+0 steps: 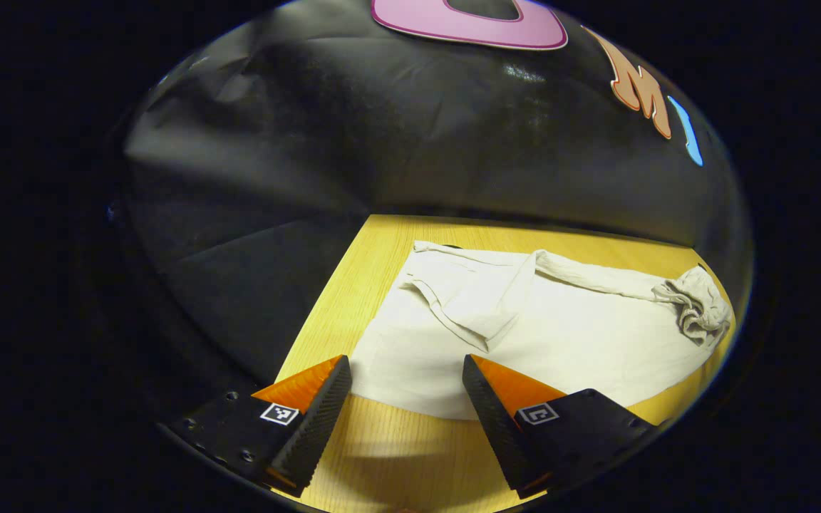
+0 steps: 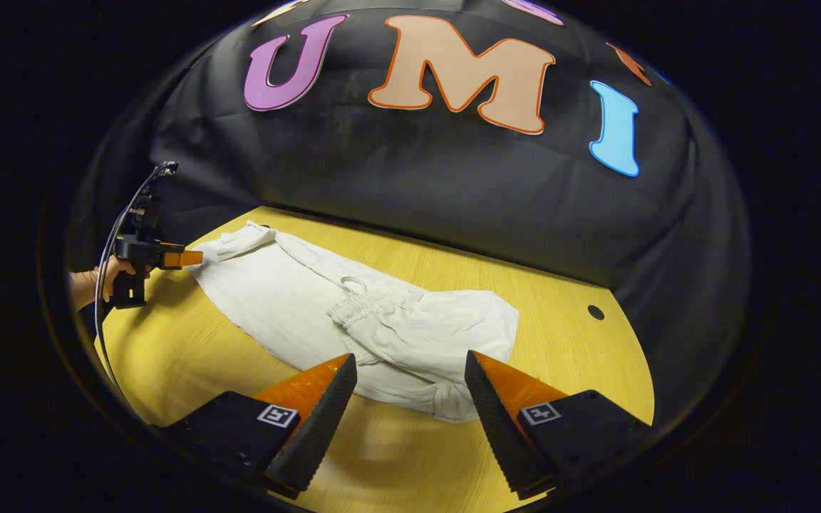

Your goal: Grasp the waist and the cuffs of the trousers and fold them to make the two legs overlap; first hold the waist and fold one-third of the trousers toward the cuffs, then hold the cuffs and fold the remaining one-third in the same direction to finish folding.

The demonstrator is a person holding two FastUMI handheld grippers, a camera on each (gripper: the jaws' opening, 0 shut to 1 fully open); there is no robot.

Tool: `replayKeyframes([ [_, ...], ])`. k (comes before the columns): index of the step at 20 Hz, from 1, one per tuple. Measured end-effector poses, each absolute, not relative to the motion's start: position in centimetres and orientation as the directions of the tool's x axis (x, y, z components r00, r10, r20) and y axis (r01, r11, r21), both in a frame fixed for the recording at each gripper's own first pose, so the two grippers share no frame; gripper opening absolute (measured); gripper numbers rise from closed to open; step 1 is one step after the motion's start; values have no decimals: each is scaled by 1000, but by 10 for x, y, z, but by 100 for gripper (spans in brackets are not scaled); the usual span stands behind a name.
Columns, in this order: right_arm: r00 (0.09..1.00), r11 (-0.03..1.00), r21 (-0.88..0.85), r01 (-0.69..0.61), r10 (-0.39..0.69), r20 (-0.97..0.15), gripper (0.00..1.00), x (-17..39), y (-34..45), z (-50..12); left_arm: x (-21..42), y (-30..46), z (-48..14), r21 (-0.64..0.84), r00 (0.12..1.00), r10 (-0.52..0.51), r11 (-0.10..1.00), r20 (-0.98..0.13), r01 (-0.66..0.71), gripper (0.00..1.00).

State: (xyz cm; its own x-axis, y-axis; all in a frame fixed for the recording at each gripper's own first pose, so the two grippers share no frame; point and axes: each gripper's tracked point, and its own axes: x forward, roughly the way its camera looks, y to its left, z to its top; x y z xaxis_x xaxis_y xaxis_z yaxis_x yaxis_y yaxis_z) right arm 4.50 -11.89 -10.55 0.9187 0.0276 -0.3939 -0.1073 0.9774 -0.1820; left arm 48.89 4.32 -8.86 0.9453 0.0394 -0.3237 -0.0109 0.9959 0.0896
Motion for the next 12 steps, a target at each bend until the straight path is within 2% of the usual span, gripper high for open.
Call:
replayKeyframes([
  [3, 922, 980, -177, -86, 11, -387, 98, 37, -125, -99, 485, 46, -96, 112, 929, 59, 993, -365, -18, 95],
  [6, 924, 983, -169, -69, -1, -382, 98, 30, -130, -94, 487, 45, -94, 118, 932, 44, 993, -359, -2, 95],
  [8, 926, 985, -161, -60, -5, -378, 99, 30, -133, -92, 488, 37, -93, 116, 931, 24, 993, -365, 20, 85],
  [9, 926, 986, -159, -58, -7, -377, 99, 29, -135, -90, 487, 32, -95, 113, 929, 13, 993, -371, 32, 74],
  [10, 927, 987, -153, -56, -5, -374, 98, 28, -134, -88, 488, 26, -96, 107, 929, 7, 994, -369, 35, 68],
  [12, 929, 987, -148, -58, -1, -369, 99, 26, -136, -87, 492, 25, -94, 104, 932, 23, 994, -360, 16, 26],
])
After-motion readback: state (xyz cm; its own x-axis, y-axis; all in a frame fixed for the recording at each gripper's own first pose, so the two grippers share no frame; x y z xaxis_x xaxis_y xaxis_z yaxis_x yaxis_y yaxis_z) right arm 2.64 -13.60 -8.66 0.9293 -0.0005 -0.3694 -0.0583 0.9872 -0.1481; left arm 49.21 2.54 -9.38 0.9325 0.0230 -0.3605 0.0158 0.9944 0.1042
